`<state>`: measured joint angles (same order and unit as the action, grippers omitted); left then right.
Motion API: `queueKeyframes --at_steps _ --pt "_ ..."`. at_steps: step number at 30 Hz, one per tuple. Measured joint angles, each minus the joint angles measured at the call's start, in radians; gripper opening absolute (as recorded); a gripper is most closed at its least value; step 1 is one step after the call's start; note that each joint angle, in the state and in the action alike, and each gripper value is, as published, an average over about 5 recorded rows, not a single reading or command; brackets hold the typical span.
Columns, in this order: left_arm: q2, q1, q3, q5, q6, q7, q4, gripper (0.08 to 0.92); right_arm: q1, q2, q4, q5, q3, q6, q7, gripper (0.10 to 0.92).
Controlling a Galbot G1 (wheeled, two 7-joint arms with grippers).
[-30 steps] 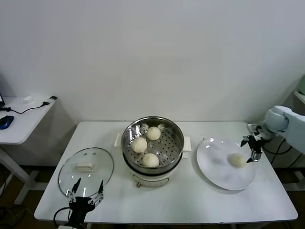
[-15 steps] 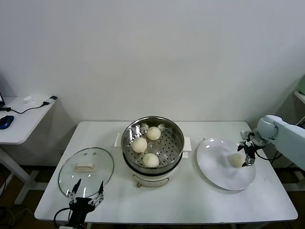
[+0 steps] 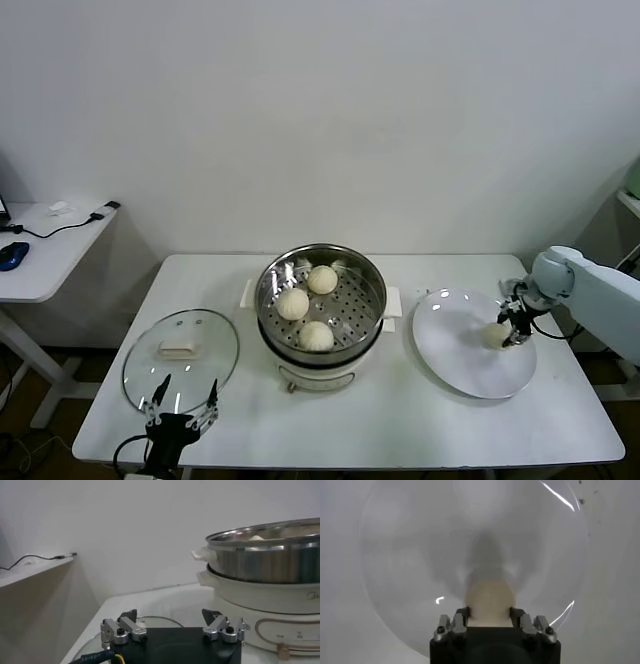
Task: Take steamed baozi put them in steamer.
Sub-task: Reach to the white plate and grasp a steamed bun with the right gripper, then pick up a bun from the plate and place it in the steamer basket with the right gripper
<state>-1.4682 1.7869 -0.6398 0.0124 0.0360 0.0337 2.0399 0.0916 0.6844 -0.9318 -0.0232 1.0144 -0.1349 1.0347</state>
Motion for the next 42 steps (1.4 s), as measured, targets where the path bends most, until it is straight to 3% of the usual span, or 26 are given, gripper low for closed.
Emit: queueKeyframes --at_steps 10,20,28,42 --pt "0.000 0.000 0.000 0.000 -0.001 -0.001 0.001 0.823 0.200 -0.034 -0.120 -0.120 0.138 -0.033 0.018 0.518" --pt "0.005 0.001 0.001 -0.006 -0.005 -0.001 0.014 0.823 0.622 0.027 -0.311 -0.459 0.371 -0.122 0.010 0.518" --pt "0.006 0.000 0.004 -0.014 -0.008 0.000 0.026 0.823 0.785 0.158 -0.458 -0.675 0.469 -0.225 -0.057 0.518" --pt "-0.001 0.012 -0.001 -0.018 -0.006 0.001 0.046 0.823 0.736 0.307 -0.535 -0.777 0.550 -0.370 -0.226 0.518"
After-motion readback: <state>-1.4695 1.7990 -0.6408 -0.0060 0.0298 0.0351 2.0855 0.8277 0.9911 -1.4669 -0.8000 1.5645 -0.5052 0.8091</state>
